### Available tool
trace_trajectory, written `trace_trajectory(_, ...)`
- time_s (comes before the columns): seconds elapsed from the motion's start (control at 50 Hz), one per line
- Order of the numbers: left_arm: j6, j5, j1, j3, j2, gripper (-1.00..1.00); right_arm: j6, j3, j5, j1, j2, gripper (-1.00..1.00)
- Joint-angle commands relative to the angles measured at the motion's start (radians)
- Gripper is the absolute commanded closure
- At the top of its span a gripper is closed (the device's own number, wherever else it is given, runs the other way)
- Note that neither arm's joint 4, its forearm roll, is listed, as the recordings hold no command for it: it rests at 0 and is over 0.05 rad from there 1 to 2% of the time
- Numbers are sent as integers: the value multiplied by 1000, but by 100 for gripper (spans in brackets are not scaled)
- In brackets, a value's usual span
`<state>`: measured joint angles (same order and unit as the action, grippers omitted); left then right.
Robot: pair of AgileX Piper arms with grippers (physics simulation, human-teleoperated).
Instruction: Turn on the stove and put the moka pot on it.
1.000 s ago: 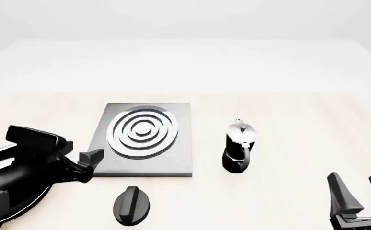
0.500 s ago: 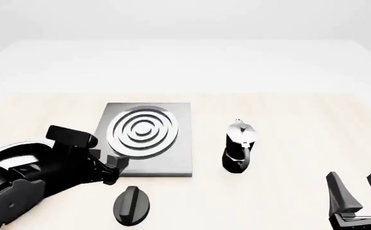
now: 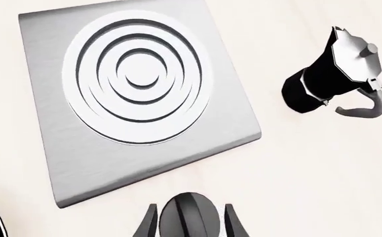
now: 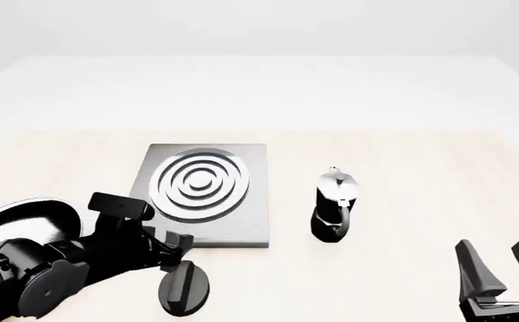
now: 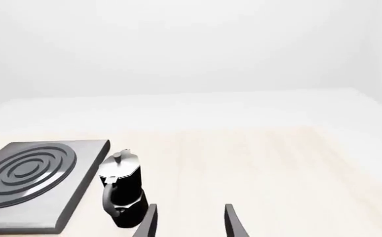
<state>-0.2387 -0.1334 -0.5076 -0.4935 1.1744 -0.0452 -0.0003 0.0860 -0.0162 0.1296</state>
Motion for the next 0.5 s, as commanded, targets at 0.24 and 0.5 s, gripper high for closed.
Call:
trace_trajectory(0.24, -19, 89, -7, 53, 79, -100, -12, 0, 21, -8, 28, -100)
trace_trajectory(0.5, -28, 134, -16, 75, 119, -100, -16, 0, 16, -8, 25, -100)
